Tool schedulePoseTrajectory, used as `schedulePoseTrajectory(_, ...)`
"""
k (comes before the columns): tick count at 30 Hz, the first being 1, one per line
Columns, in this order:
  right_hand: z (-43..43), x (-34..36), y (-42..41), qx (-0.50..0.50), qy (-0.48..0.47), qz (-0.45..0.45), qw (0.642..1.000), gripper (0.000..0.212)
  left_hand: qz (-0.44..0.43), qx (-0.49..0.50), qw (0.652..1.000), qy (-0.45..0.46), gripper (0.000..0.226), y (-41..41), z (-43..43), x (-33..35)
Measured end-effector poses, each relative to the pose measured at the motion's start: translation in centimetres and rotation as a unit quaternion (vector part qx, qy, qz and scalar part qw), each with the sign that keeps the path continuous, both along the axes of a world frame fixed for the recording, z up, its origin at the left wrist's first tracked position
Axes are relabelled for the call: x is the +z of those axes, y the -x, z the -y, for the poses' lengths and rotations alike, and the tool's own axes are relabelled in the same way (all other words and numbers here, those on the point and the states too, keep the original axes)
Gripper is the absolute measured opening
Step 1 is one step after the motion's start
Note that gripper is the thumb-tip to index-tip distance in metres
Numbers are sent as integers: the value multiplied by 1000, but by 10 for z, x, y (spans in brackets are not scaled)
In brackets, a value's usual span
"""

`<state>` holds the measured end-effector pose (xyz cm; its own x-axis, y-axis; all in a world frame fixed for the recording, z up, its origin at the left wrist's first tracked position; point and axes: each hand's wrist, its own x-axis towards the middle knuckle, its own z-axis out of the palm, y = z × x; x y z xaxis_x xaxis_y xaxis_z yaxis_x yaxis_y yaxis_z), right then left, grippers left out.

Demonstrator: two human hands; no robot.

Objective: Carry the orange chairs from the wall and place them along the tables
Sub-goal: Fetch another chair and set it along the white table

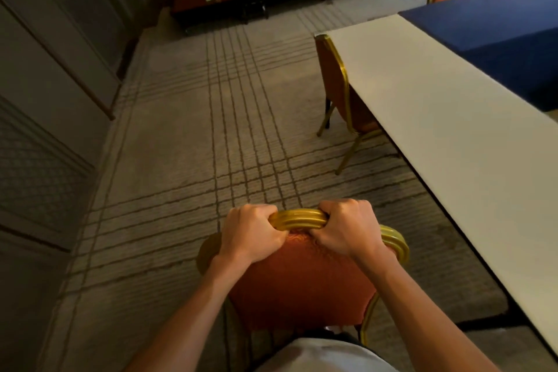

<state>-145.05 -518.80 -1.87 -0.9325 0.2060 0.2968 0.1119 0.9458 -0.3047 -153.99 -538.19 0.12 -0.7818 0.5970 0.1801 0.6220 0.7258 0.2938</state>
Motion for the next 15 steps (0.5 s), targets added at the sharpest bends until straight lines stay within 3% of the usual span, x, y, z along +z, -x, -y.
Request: schedulePoseTrajectory(15,-86,2,136,-117,5,-5,993,35,25,-130,991,-18,40,183,-120,-6)
